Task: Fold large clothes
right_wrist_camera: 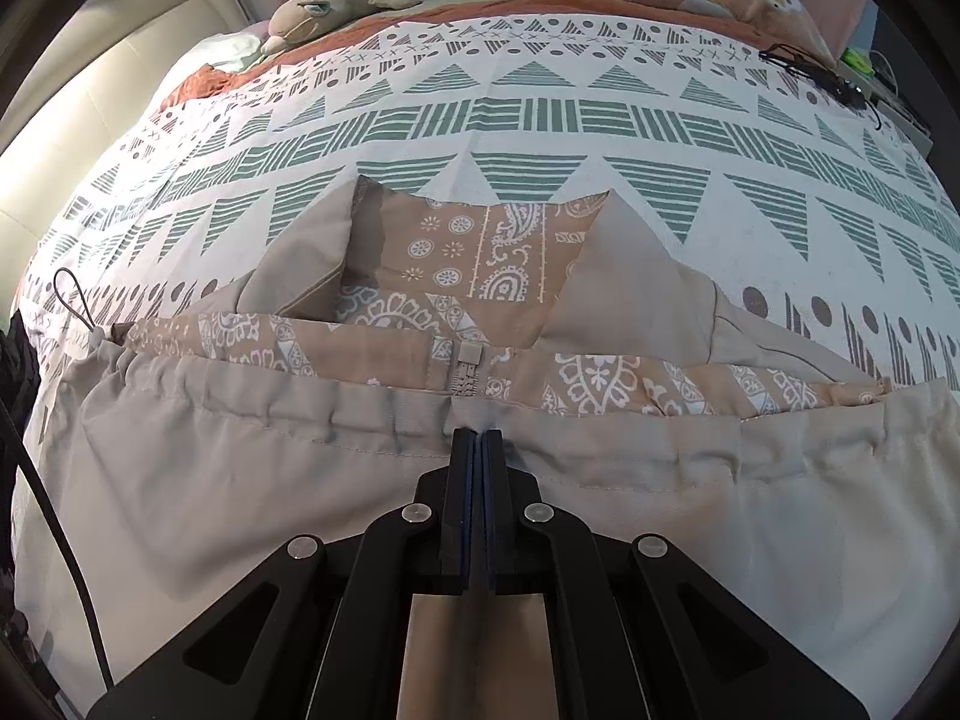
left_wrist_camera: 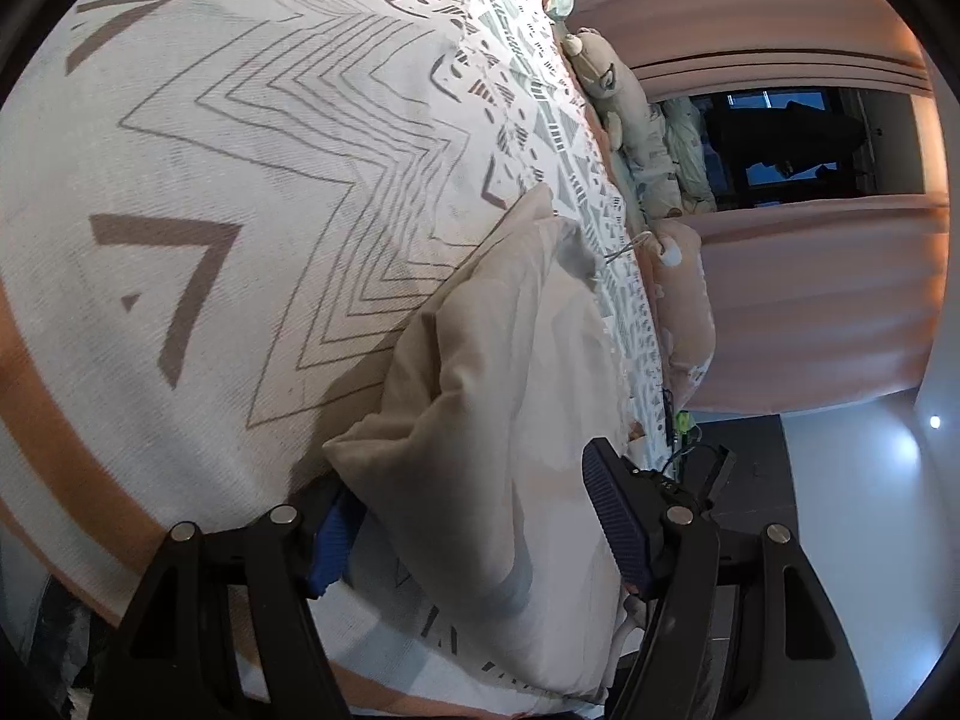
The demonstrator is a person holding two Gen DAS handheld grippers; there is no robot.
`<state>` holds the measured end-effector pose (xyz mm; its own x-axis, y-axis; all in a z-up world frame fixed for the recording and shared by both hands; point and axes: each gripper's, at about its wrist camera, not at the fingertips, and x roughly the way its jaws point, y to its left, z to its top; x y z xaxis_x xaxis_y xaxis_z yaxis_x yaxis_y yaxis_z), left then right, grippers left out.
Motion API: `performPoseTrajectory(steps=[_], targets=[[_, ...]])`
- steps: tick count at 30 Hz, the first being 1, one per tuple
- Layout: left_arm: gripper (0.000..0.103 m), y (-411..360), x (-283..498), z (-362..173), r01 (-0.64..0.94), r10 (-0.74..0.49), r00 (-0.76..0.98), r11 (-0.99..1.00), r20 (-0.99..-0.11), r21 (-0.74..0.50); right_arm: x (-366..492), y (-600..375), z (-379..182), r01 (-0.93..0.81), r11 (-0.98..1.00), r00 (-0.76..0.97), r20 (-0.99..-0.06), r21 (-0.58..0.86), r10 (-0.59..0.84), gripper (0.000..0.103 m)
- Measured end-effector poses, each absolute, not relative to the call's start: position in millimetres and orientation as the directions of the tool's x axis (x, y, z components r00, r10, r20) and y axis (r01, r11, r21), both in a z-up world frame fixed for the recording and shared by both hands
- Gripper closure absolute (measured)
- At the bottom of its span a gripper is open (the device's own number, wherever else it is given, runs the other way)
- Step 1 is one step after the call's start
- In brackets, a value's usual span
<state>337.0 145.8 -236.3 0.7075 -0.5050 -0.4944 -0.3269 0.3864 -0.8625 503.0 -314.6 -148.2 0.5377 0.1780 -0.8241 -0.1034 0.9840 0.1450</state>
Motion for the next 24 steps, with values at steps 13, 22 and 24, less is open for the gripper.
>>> performPoseTrajectory(steps=[13,22,24], targets=[[0.039,142,362,-231,-0.307,-0.515,0.662,0.477,-0.545,-0.824,505,-313,-150,-0.1,0.984,0.533,-0.828,0.144,0.175,0.103],[0.087,143,354,-232,-0.33,-0.5,0.646,0.499,-0.577,-0.801,492,-326,-137,-0.111,0.973,0.495,-0.838,0.201,0.229,0.102],[0.088,142,354,-227,-0.318,-0.505,0.654,0.491,-0.563,-0.811,477,-332,-125,-0.1,0.977,0.519,-0.828,0.187,0.212,0.102]])
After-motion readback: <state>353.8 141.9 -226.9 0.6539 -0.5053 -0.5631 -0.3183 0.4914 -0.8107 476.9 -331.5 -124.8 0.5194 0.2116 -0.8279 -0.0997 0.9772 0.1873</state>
